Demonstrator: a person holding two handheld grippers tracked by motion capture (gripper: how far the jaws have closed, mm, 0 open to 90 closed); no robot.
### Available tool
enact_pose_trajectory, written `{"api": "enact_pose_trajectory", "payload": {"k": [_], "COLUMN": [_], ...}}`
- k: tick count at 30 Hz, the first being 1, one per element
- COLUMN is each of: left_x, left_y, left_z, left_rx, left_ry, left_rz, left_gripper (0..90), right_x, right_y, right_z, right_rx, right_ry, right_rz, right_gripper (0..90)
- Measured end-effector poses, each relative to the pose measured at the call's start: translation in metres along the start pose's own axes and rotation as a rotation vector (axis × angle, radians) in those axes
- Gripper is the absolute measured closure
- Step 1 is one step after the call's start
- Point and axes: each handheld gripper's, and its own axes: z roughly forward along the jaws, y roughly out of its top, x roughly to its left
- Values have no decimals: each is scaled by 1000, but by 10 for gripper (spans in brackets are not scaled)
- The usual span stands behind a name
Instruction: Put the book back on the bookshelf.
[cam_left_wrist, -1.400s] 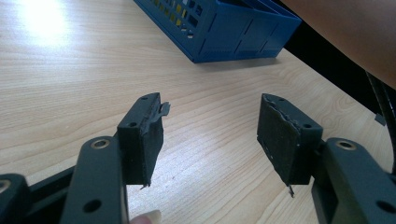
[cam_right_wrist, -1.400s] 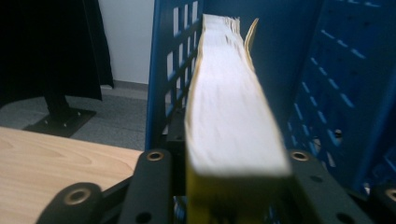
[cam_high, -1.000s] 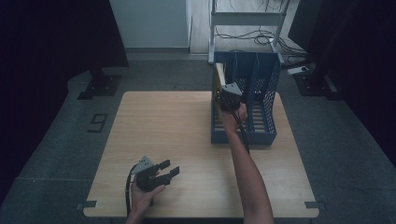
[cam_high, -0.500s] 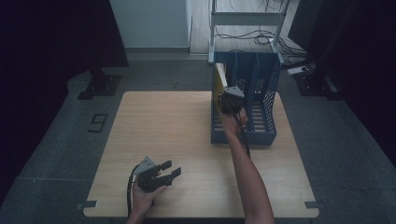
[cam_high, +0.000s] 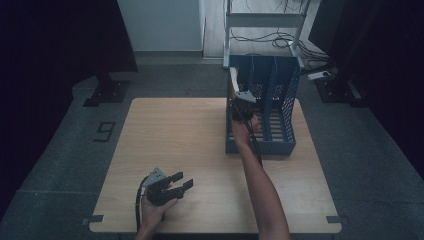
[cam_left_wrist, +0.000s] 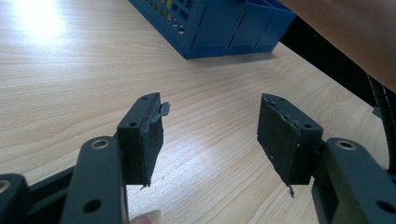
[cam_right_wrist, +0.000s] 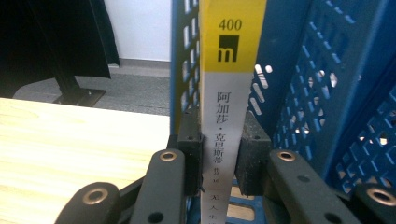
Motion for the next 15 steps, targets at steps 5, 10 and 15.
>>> {"api": "enact_pose_trajectory", "payload": {"k": [5, 10, 15], "left_x": [0, -1, -1], "left_y": [0, 0, 0], "left_z": [0, 1, 1], "left_rx": [4, 5, 5], "left_ry": [-1, -3, -2], "left_rz": [3, 3, 3], "left_gripper": [407, 407, 407], "right_x": [4, 5, 3], "right_y": [0, -1, -1], "right_z": [0, -1, -3], "right_rx": [4, 1, -5], "right_ry": [-2, 12, 24], "right_rz": [-1, -13, -21], "right_gripper": [739, 710, 682]}}
